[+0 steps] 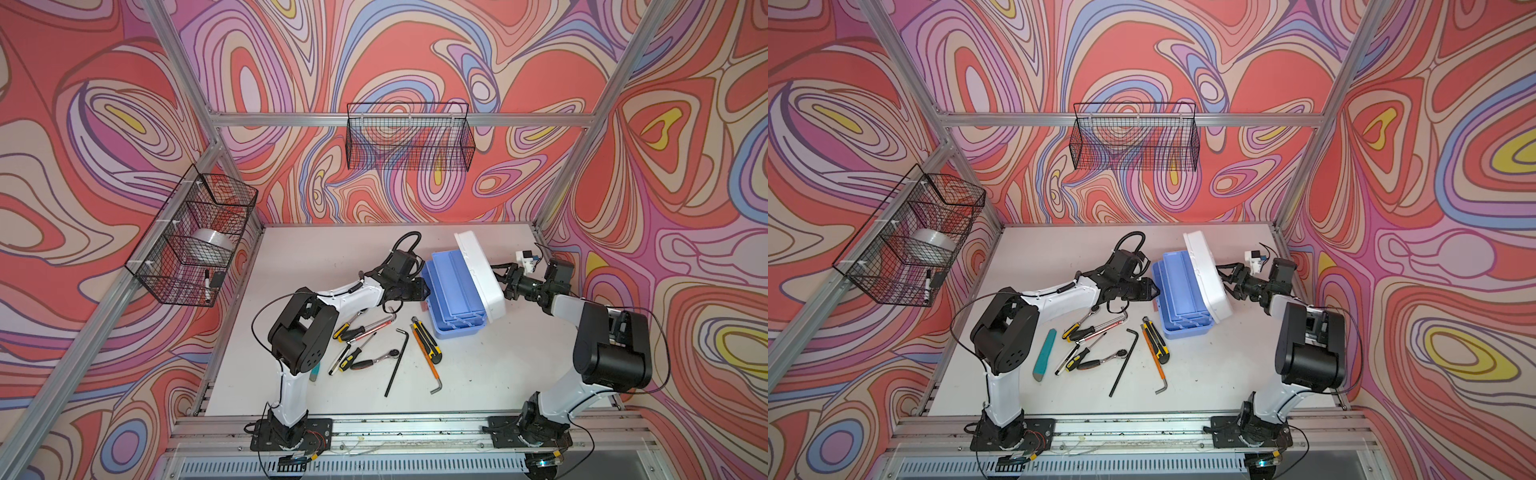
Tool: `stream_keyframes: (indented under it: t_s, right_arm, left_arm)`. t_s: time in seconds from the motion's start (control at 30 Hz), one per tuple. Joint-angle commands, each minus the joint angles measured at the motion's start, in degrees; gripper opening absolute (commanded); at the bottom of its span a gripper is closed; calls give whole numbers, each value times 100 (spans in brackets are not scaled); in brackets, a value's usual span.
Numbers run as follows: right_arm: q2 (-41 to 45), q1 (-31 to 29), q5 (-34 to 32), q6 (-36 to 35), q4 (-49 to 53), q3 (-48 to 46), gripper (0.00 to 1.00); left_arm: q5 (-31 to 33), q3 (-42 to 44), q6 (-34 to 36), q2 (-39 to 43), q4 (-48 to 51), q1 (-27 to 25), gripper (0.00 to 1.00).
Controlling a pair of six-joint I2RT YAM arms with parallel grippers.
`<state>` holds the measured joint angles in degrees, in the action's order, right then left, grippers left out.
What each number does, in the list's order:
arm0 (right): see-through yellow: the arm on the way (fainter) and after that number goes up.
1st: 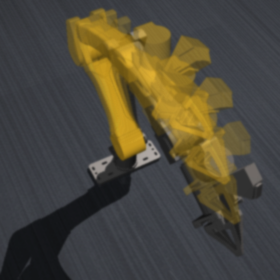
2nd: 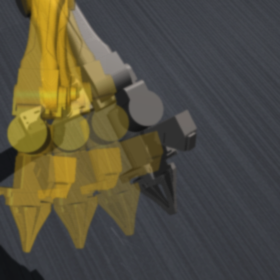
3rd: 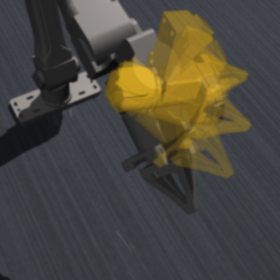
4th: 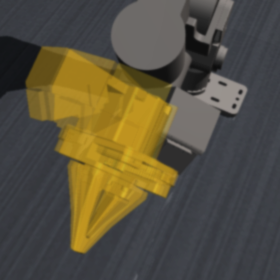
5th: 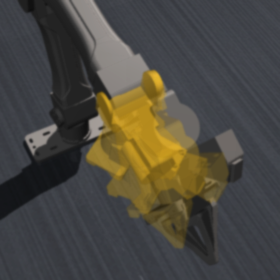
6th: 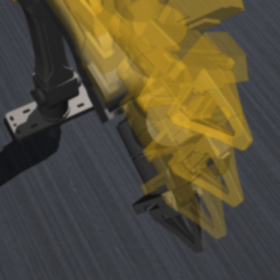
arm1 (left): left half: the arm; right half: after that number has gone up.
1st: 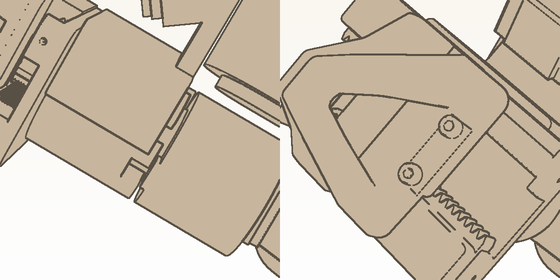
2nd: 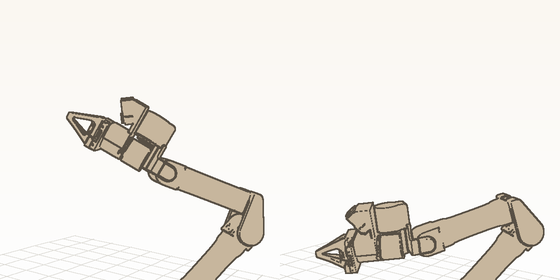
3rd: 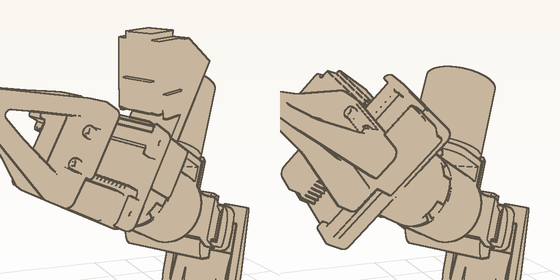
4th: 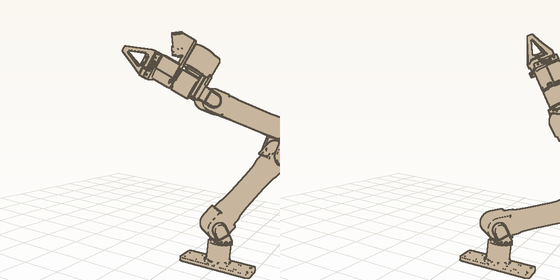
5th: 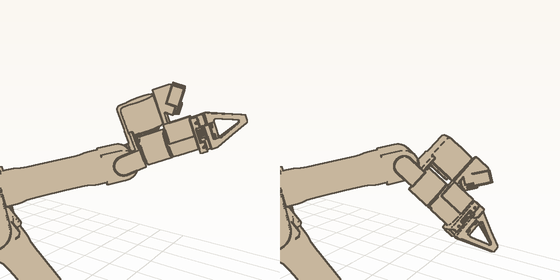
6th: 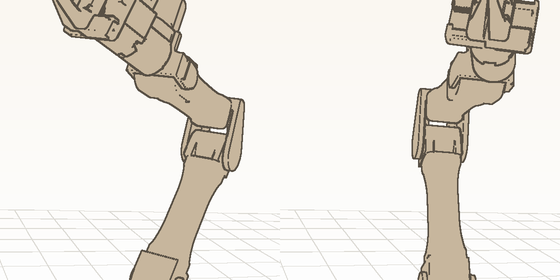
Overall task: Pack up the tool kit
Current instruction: 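Swing the white lid back with the right gripper while the left holds the base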
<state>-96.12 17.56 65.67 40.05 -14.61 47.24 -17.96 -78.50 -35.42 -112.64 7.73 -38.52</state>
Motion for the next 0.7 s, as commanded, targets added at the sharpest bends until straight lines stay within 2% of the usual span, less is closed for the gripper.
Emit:
stream_keyframes:
  t_s: [0.0, 0.2, 0.37, 0.5, 0.67]
  right_arm:
    - [-52, 44, 280, 354, -817, -63, 58]
    - [-209, 41, 315, 976, -1633, -250, 58]
    - [-357, 41, 346, 1222, -2002, -355, 58]
    - [-504, 45, 358, 1606, -2560, -483, 58]
    - [-1118, 46, 404, 2882, -4431, -686, 59]
  left_arm:
    - [54, -231, -134, -218, 192, 38, 37]
    - [56, -526, -135, -457, 337, 51, 33]
    - [74, -840, -57, -648, 598, 82, 26]
    - [142, -984, -59, -756, 703, 108, 25]
    - [202, -1088, -88, -825, 700, 178, 22]
